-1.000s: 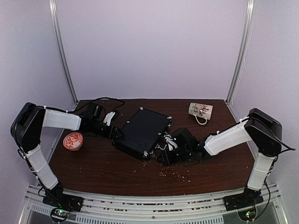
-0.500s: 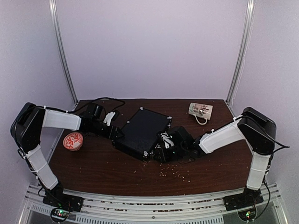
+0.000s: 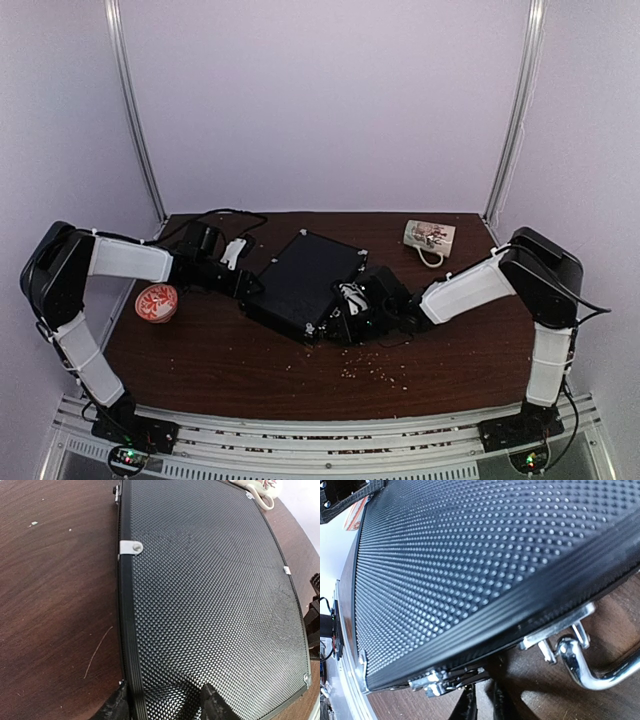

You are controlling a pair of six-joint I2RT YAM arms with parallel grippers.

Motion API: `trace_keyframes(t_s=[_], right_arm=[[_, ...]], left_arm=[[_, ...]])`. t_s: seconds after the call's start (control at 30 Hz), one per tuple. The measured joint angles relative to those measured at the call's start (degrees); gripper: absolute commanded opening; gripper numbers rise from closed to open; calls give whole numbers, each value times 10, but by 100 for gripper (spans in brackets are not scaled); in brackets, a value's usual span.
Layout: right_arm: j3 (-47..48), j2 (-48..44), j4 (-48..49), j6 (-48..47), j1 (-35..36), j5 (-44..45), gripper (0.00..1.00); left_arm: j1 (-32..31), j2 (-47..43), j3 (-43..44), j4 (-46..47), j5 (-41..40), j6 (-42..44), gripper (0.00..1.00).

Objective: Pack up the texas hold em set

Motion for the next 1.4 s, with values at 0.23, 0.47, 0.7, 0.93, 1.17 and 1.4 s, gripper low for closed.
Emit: trace_keyframes(t_s=[0.23,0.47,0.7,0.93,1.17,1.4], right_arm=[[16,8,-19,-10,-7,-7,10],[16,7,-19,-22,-9,-7,21],[-31,-36,-5,-41,-8,50,48],[-84,-174,-54,-74,-16,151,80],[-144,-310,-23,-102,-134,220,88],[-260,-426,36,-116,-378,267,89]], left_arm=[[0,-2,-10,19,0,0,45],[-6,-12,-23,33,-19,-7,51],[-33,-78,-53,15,-56,-20,70],[-43,-201,-56,49,-101,-28,81],[142,-231,-127,146,-101,-74,82],[315,-294,-250,219,-122,-107,87]])
